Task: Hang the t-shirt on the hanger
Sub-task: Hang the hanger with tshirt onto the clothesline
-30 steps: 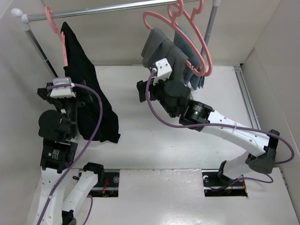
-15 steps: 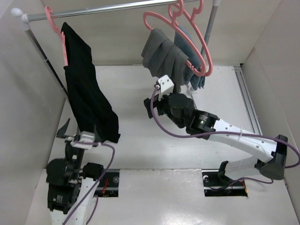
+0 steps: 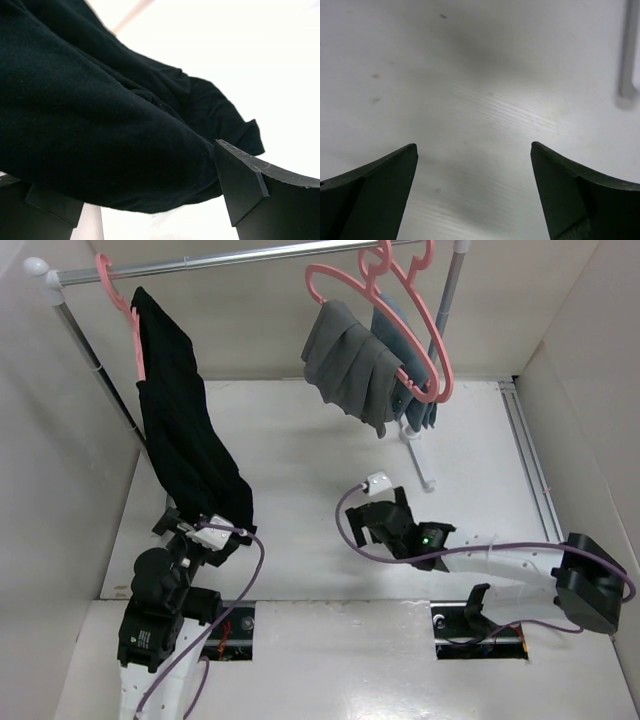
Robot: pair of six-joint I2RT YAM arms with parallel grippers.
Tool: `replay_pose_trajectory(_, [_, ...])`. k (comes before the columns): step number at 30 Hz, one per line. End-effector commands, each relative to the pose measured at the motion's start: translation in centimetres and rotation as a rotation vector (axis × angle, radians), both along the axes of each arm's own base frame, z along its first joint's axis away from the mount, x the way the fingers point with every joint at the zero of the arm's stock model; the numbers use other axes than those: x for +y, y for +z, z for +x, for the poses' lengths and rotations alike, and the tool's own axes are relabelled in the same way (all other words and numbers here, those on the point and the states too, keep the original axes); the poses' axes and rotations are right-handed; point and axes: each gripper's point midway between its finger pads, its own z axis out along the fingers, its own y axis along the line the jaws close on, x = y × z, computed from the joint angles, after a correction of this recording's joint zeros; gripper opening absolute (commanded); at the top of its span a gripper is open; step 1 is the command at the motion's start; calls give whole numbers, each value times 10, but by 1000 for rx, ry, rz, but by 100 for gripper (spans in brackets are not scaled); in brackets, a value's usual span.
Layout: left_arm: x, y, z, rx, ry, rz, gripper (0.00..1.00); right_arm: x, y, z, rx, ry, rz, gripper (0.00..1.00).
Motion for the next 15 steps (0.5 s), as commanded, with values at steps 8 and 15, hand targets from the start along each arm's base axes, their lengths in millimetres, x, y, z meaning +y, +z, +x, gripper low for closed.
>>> replay_pose_trajectory(8, [2, 18, -6, -204, 25, -106, 100, -66, 10, 1, -92, -428, 266, 99])
replay_pose_trajectory(15, [5, 18, -5, -212, 44, -115, 100, -84, 7, -5, -49, -516, 131, 99])
